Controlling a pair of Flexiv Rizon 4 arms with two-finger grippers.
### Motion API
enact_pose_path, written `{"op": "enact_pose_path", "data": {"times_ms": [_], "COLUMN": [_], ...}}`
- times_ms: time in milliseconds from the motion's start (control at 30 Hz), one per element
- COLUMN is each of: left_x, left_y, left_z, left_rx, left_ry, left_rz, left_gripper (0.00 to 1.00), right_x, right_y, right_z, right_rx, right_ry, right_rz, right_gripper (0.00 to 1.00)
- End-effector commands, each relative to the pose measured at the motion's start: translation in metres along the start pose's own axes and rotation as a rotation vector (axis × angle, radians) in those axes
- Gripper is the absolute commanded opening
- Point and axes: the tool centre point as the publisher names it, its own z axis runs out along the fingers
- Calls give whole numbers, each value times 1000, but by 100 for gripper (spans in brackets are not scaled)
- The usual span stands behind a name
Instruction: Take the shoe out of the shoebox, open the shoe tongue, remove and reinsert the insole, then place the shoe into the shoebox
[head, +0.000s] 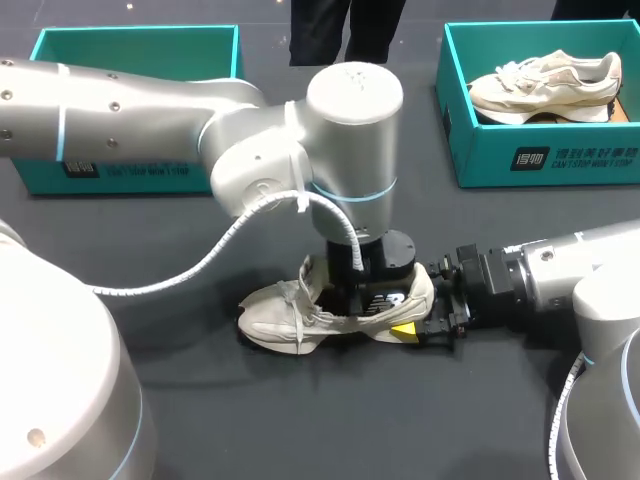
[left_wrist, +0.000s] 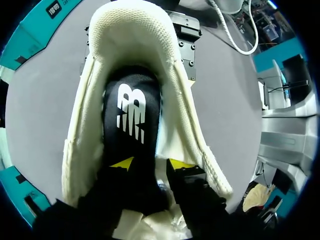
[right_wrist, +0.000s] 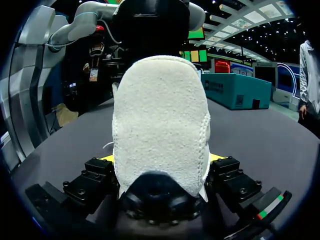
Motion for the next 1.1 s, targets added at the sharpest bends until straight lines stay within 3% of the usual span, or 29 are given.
{"op": "enact_pose_path", "data": {"times_ms": [33, 533, 700, 867, 1100], "left_x": [6, -19, -28, -34, -37], "left_y": [-5, -11, -11, -9, -7], "left_z": [6, 13, 11, 8, 6], "left_rx": [-6, -32, -37, -31, -30], "left_ry": [-40, -201, -212, -196, -186], "left_rz": [-5, -67, -92, -105, -114], "left_gripper": [41, 33, 25, 1, 0], "right_x": [0, 0, 0, 0, 0], "right_y": [0, 0, 0, 0, 0], "right_z": [1, 1, 1, 1, 1], "right_rx": [5, 5, 5, 5, 5], "right_ry": [-1, -1, -1, -1, -1], "right_rz": [2, 2, 2, 2, 2], "right_gripper": [0, 0, 0, 0, 0]}}
